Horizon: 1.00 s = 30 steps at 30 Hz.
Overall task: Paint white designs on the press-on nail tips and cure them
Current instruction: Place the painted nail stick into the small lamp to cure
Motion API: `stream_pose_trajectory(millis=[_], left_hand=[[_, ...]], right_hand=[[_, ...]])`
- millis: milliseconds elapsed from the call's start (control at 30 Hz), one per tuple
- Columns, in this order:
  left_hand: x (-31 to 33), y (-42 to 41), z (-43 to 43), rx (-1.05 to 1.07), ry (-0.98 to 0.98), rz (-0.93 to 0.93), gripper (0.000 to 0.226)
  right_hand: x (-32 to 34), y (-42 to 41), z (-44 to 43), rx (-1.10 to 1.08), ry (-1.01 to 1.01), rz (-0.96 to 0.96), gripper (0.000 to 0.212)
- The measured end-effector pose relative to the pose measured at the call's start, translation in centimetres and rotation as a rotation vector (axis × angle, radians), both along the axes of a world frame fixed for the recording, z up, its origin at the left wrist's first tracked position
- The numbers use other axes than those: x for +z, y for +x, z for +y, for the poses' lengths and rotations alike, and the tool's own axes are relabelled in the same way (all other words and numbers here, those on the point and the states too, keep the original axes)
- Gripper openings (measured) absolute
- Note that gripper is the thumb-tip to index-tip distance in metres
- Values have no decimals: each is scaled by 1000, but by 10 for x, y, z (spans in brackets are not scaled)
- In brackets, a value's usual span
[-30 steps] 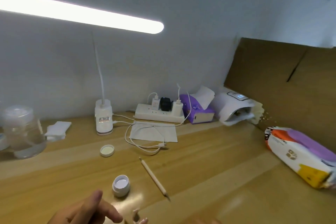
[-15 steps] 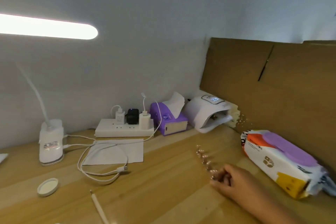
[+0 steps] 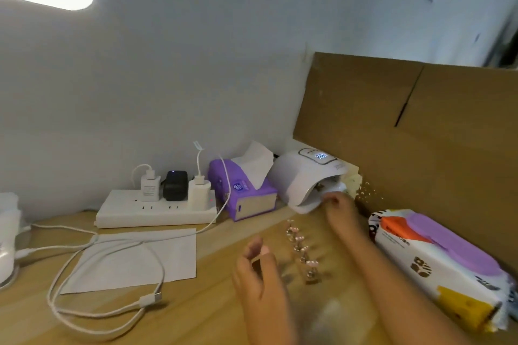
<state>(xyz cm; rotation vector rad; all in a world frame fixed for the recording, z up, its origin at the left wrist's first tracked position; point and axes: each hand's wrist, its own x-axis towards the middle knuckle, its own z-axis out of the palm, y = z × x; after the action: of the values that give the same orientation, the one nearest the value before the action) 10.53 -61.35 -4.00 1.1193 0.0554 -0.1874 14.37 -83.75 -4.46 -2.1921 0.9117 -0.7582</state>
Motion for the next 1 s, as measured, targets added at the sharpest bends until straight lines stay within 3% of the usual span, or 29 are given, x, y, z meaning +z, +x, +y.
stream_pose_trajectory(millis=[300, 433, 533, 633, 700, 867, 1000], left_hand=[[-7, 1, -13, 36, -4, -137, 20], [-11, 4, -13, 15, -76, -132, 22], [-11, 5, -13, -18, -107, -96, 21], [-9, 3, -11, -35, -146, -70, 21], [-10, 3, -9, -49, -150, -76, 19], [-10, 1, -6, -67, -138, -90, 16], [-9, 2, -8, -83, -125, -82, 16]], right_hand=[[7, 33, -26, -26, -16, 225, 34], [0, 3, -2, -18, -112, 405, 64], [-8, -14, 8, -173, -64, 477, 55], [-4, -24, 13, -121, -39, 559, 55], [-2, -27, 16, -74, -50, 552, 61], [-5, -17, 11, -57, -247, 535, 45], [-3, -11, 12, -142, -202, 464, 40]])
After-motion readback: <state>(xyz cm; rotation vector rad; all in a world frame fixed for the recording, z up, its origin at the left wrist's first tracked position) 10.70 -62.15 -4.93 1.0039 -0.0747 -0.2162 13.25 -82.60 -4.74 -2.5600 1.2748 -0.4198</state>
